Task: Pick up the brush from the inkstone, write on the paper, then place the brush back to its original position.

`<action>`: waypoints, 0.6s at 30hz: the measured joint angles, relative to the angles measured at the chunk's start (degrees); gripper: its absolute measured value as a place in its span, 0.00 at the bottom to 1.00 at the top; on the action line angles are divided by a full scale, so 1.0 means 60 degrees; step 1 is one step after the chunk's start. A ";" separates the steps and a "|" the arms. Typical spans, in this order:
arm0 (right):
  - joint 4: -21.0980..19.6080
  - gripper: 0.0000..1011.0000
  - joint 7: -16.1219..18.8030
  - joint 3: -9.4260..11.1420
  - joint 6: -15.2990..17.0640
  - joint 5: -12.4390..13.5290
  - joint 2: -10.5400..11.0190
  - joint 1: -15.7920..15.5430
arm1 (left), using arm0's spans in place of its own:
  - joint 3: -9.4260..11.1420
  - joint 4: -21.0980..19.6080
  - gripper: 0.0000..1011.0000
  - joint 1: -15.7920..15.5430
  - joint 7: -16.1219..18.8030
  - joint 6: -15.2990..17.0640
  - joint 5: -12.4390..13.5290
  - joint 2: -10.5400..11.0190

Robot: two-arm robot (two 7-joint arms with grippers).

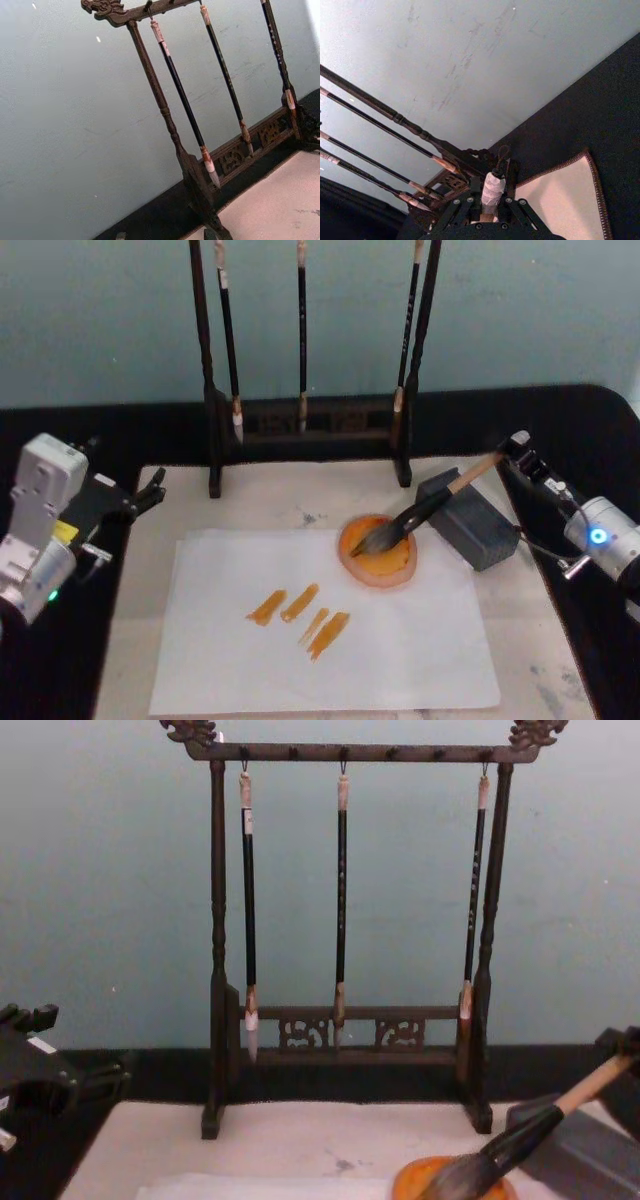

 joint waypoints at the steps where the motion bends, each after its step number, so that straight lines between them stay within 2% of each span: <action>1: 0.0000 0.18 0.0000 0.0000 0.0000 0.0000 0.0000 0.0000 | 0.0001 0.0000 1.00 -0.0001 0.0000 0.0000 0.0000 0.0000; 12: 0.0001 0.18 -0.0001 -0.0001 -0.0001 -0.0001 0.0000 0.0000 | 0.0000 0.0000 1.00 -0.0001 0.0000 0.0000 0.0000 0.0000; 18: -0.0493 0.18 -0.0015 -0.0152 0.0145 0.0097 0.0174 0.0010 | 0.0000 0.0000 1.00 0.0000 0.0000 0.0000 0.0000 0.0000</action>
